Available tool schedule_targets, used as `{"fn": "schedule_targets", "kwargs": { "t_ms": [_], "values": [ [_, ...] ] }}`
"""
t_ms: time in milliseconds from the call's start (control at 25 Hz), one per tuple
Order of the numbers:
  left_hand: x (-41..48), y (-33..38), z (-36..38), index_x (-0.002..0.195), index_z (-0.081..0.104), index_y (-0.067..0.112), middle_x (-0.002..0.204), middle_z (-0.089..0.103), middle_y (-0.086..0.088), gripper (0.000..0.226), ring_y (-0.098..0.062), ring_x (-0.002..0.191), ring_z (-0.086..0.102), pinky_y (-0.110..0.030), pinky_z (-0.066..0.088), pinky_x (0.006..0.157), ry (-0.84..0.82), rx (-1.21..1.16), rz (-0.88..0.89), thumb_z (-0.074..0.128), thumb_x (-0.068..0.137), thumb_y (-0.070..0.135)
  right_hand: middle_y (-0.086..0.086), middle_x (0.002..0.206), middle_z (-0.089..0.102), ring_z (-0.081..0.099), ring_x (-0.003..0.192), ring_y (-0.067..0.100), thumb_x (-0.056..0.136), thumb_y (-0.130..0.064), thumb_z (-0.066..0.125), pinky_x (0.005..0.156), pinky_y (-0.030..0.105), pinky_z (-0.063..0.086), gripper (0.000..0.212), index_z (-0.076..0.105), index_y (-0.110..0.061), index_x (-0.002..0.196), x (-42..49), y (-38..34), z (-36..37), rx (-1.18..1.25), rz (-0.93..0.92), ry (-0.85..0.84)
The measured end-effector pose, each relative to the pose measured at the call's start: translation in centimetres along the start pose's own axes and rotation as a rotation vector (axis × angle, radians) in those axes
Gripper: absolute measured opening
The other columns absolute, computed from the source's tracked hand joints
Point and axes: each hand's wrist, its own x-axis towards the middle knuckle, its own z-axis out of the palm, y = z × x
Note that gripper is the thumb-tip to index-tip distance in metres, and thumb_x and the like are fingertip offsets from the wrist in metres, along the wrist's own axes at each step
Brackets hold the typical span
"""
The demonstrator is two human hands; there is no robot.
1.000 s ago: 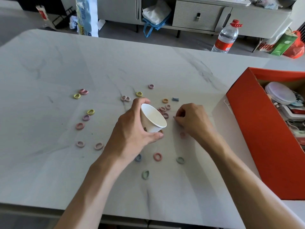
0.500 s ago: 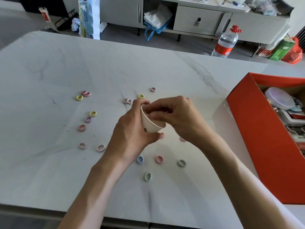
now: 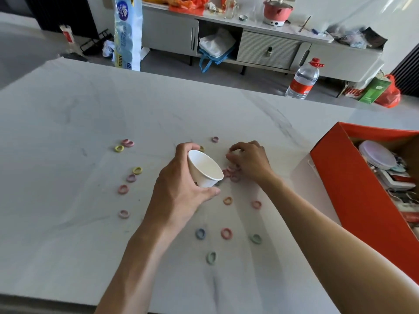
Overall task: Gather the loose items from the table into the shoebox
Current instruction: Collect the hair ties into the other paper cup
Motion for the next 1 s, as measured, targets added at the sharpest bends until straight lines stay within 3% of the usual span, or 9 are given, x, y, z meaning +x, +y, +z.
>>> {"fn": "schedule_targets", "kwargs": {
  "t_ms": [80, 240, 400, 480, 640, 760, 920, 1000],
  "values": [
    [0.1, -0.1, -0.1, 0.12, 0.046, 0.031, 0.099, 0.063, 0.008, 0.077, -0.015, 0.092, 0.059, -0.014, 0.041, 0.069, 0.005, -0.012, 0.0, 0.092, 0.059, 0.026, 0.002, 0.097, 0.054, 0.056, 0.1, 0.023, 0.088, -0.025, 0.062, 0.078, 0.024, 0.036, 0.015, 0.073, -0.022, 0.098, -0.6, 0.2, 0.3, -0.009, -0.032, -0.003],
    [0.0, 0.0, -0.2, 0.121, 0.046, 0.03, 0.099, 0.063, 0.007, 0.077, -0.017, 0.092, 0.059, -0.021, 0.043, 0.074, -0.013, -0.018, 0.011, 0.092, 0.059, 0.027, 0.002, 0.102, 0.056, 0.056, 0.096, 0.021, 0.094, -0.012, 0.045, 0.07, 0.02, 0.029, 0.028, 0.072, -0.018, 0.098, -3.8, 1.5, 0.2, -0.053, -0.068, 0.004],
    [-0.3, 0.2, 0.1, 0.122, 0.047, 0.027, 0.1, 0.063, 0.005, 0.079, -0.018, 0.092, 0.059, -0.027, 0.046, 0.078, -0.028, 0.006, 0.04, 0.092, 0.058, 0.027, -0.005, 0.102, 0.053, 0.049, 0.093, 0.015, 0.088, -0.022, 0.063, 0.075, 0.023, 0.034, 0.015, 0.07, -0.023, 0.101, -7.4, 2.6, 0.0, -0.089, -0.109, 0.005],
    [-0.3, 0.2, 0.3, 0.123, 0.047, 0.027, 0.101, 0.063, 0.005, 0.079, -0.018, 0.092, 0.059, -0.027, 0.046, 0.078, -0.044, 0.019, 0.047, 0.092, 0.058, 0.027, -0.006, 0.095, 0.053, 0.05, 0.088, 0.015, 0.084, -0.017, 0.068, 0.072, 0.025, 0.037, 0.012, 0.07, -0.022, 0.094, -8.2, 2.8, 0.1, -0.089, -0.115, 0.023],
    [-0.5, 0.0, 0.9, 0.124, 0.047, 0.027, 0.104, 0.063, 0.007, 0.079, -0.016, 0.091, 0.058, -0.024, 0.045, 0.076, -0.079, 0.04, 0.063, 0.092, 0.059, 0.027, 0.0, 0.083, 0.063, 0.058, 0.078, 0.019, 0.077, -0.006, 0.068, 0.066, 0.026, 0.042, 0.011, 0.071, -0.017, 0.08, -7.9, 2.3, -0.5, -0.109, -0.101, 0.009],
    [-0.4, -0.3, 1.2, 0.125, 0.047, 0.026, 0.104, 0.063, 0.008, 0.08, -0.016, 0.09, 0.058, -0.024, 0.045, 0.076, -0.098, 0.061, 0.064, 0.093, 0.059, 0.026, 0.0, 0.082, 0.067, 0.059, 0.075, 0.017, 0.077, -0.004, 0.064, 0.066, 0.025, 0.044, 0.016, 0.072, -0.016, 0.08, -7.7, 2.1, -0.9, -0.124, -0.088, -0.035],
    [0.0, -0.4, 1.7, 0.123, 0.048, 0.028, 0.104, 0.062, 0.01, 0.079, -0.012, 0.088, 0.057, -0.015, 0.043, 0.072, -0.096, 0.079, 0.063, 0.093, 0.058, 0.026, -0.003, 0.072, 0.065, 0.053, 0.054, 0.003, 0.079, -0.002, 0.063, 0.058, 0.027, 0.052, 0.015, 0.072, -0.013, 0.083, -7.6, 1.7, -2.1, 0.086, -0.054, -0.038],
    [0.0, -0.5, 1.7, 0.122, 0.047, 0.029, 0.104, 0.063, 0.01, 0.079, -0.011, 0.087, 0.056, -0.008, 0.04, 0.07, -0.094, 0.078, 0.058, 0.092, 0.058, 0.027, -0.004, 0.069, 0.066, 0.054, 0.053, -0.001, 0.077, -0.004, 0.069, 0.05, 0.017, 0.049, 0.011, 0.073, -0.013, 0.082, -7.6, 1.1, -2.4, 0.181, -0.086, -0.053]
  ]
}}
